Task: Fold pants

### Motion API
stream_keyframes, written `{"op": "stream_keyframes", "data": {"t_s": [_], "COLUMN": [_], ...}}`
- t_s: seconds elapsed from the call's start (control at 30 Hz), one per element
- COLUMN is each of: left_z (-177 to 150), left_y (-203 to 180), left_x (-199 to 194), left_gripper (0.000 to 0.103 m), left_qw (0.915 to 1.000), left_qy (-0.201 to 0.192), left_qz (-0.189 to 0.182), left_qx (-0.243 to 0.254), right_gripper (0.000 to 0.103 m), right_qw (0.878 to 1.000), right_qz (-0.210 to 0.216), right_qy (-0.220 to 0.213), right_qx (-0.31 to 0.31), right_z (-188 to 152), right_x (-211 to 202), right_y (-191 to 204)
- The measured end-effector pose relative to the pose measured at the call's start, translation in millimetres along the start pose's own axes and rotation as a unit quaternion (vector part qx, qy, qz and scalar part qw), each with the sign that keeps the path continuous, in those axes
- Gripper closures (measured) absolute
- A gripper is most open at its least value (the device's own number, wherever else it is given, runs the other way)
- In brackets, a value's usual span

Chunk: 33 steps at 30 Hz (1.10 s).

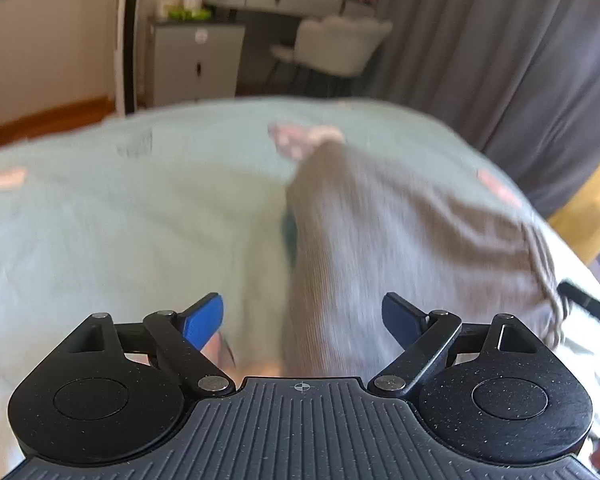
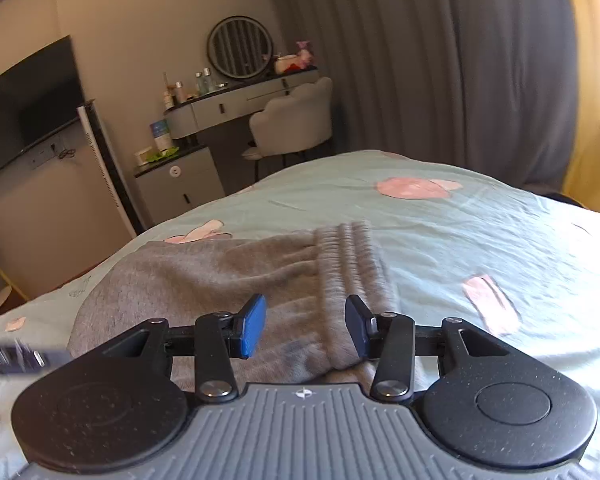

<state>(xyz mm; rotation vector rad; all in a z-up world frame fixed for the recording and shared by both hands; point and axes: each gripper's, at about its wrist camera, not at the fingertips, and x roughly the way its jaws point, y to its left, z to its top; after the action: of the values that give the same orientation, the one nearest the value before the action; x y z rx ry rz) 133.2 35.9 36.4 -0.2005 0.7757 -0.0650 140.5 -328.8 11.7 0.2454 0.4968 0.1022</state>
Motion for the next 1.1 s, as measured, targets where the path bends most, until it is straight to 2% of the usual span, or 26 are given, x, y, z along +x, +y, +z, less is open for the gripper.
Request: {"op": "stream_keyframes", "data": {"t_s": [0.1, 0.17, 0.27, 0.37, 0.47, 0.53, 0.6, 0.63, 0.73, 0.87, 1.0, 1.07, 1.1], "left_z": [21, 35, 54, 65, 65, 57, 48, 40, 34, 43, 33, 18, 10], "left_y": [5, -2, -22, -41, -50, -45, -41, -40, -37, -28, -21, -18, -17], "left_x": [8, 17, 34, 68, 117, 135, 147, 151, 153, 142, 102, 77, 66], "left_gripper": [0.011, 0.012, 0.011, 0.008, 0.006, 0.0, 0.0, 0.0, 0.0, 0.0, 0.0, 0.0, 0.0], "left_qw": [0.9993, 0.9982, 0.9966, 0.9963, 0.9951, 0.9944, 0.9935, 0.9923, 0.9916, 0.996, 0.9985, 0.9989, 0.999], "left_qy": [-0.015, -0.037, -0.073, -0.079, -0.05, -0.054, -0.054, -0.066, -0.078, -0.058, -0.032, -0.024, -0.024], "left_qz": [0.035, 0.045, 0.033, 0.021, 0.071, 0.077, 0.083, 0.082, 0.079, 0.055, 0.043, 0.039, 0.039], "left_qx": [0.001, 0.015, 0.021, 0.026, 0.048, 0.048, 0.057, 0.066, 0.066, 0.038, 0.0, 0.003, 0.005], "right_gripper": [0.06, 0.062, 0.062, 0.062, 0.062, 0.061, 0.061, 0.061, 0.061, 0.054, 0.054, 0.047, 0.038], "right_qw": [1.0, 0.999, 0.998, 0.998, 0.997, 0.997, 0.997, 0.997, 0.997, 0.996, 0.993, 0.99, 0.989], "right_qz": [-0.023, -0.027, -0.028, -0.03, -0.027, -0.019, -0.01, -0.007, -0.007, -0.004, -0.018, -0.03, -0.03], "right_qy": [0.0, -0.004, -0.017, -0.017, -0.022, -0.024, -0.025, -0.026, -0.028, -0.032, -0.034, -0.036, -0.035], "right_qx": [-0.02, -0.036, -0.045, -0.057, -0.075, -0.07, -0.066, -0.066, -0.077, -0.087, -0.11, -0.131, -0.137], "right_z": [-5, -9, -14, -21, -26, -27, -28, -30, -34, -36, -37, -40, -40], "right_x": [15, 20, 23, 28, 30, 32, 34, 36, 40, 40, 33, 25, 20], "right_y": [1, -1, 1, 1, 0, -3, -6, -7, -5, -4, 1, 9, 13]}}
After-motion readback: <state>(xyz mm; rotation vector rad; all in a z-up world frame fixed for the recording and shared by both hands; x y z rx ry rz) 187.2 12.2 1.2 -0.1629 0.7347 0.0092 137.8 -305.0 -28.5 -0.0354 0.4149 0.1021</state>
